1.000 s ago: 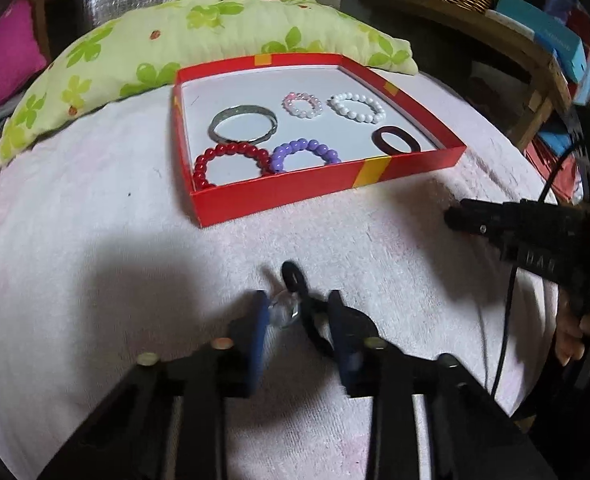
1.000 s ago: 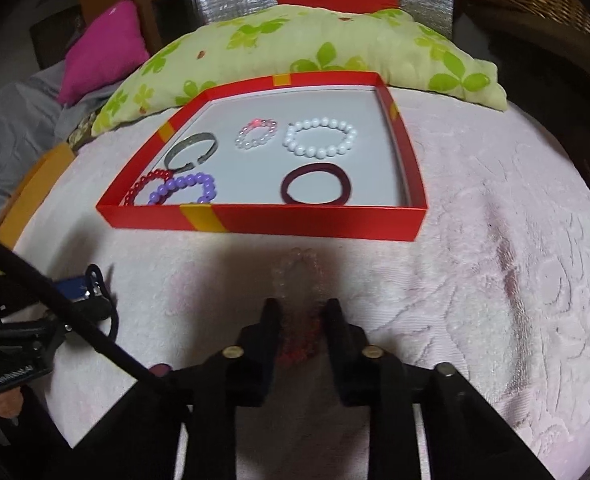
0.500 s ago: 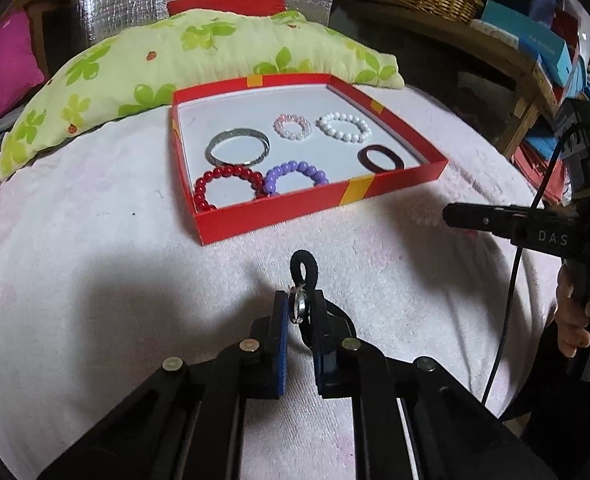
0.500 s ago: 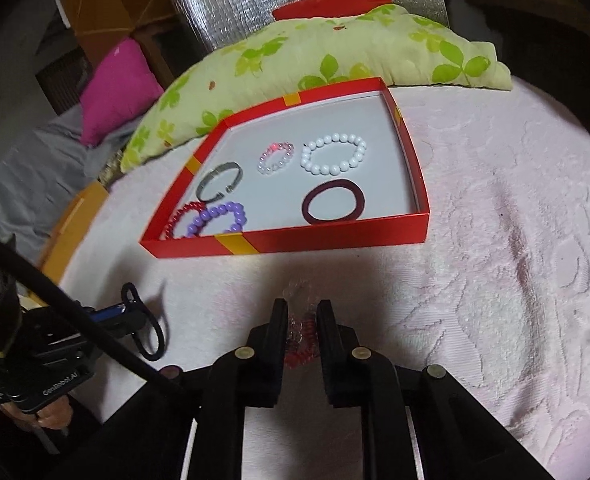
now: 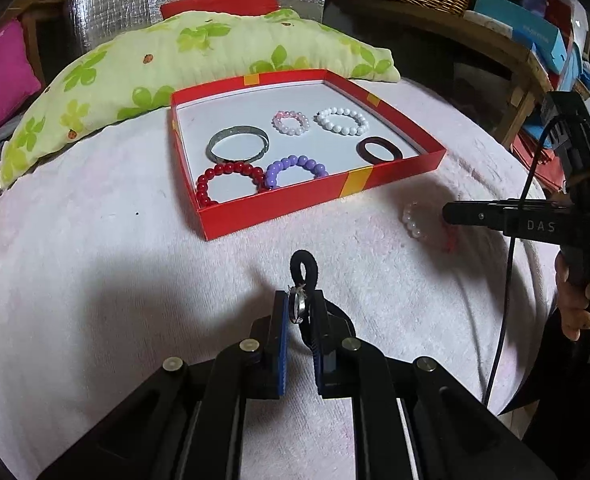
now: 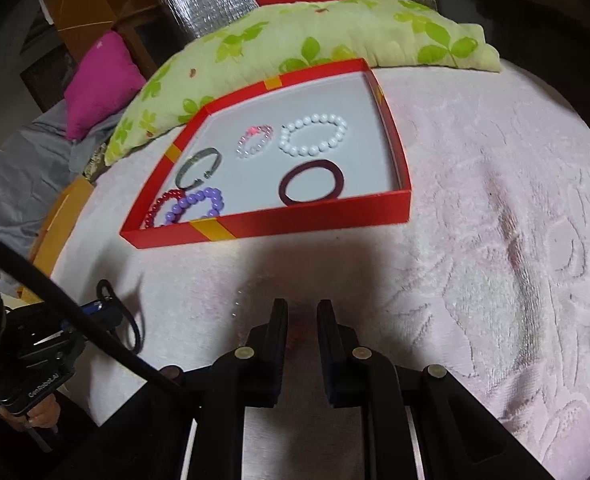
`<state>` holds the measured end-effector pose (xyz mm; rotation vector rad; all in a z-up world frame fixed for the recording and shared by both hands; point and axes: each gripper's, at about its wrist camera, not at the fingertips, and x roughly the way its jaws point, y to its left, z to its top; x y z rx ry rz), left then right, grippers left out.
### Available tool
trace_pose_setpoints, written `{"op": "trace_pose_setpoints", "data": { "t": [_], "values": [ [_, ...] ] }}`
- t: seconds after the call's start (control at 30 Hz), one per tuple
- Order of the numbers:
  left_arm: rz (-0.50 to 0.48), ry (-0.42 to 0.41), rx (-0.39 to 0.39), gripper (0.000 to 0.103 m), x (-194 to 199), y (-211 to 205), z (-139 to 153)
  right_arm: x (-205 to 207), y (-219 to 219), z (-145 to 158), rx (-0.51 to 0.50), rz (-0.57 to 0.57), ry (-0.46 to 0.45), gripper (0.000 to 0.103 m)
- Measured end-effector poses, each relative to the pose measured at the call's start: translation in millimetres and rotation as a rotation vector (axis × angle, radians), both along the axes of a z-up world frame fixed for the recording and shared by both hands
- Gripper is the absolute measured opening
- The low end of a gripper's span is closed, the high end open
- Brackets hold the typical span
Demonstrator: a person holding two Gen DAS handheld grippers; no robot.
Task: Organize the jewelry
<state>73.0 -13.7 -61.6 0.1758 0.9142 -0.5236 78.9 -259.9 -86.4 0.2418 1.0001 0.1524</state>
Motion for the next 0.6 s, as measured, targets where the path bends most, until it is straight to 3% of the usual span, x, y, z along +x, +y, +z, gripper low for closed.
{"op": "trace_pose_setpoints", "data": {
  "t": [0.13, 0.27, 0.33, 0.37, 0.4, 0.43, 0.6],
  "values": [
    [-0.001, 0.0, 0.006, 0.011, 0, -2, -1, 1, 6, -3, -0.023, 0.011, 0.014, 0.023],
    [0.003, 0.003, 0.019, 0.011, 0, -3, -2, 4, 15, -4, -0.038, 0.021, 0.011, 0.042],
    [0.006, 0.006, 0.023, 0.011, 1, -3, -3, 4, 22, -5, -0.077, 0.023, 0.003, 0.041],
    [0.008, 0.008, 0.024, 0.011, 1, -3, -3, 4, 24, -6, -0.096, 0.024, -0.002, 0.035],
    [0.01, 0.008, 0.025, 0.011, 1, -3, -3, 3, 26, -6, -0.122, 0.024, -0.012, 0.019],
    [0.011, 0.007, 0.027, 0.011, 1, -3, -3, 3, 29, -6, -0.14, 0.035, -0.013, 0.012],
    [0.026, 0.002, 0.012, 0.011, 2, 1, -1, 0, 24, 1, -0.123, 0.02, -0.057, 0.009]
  ]
}}
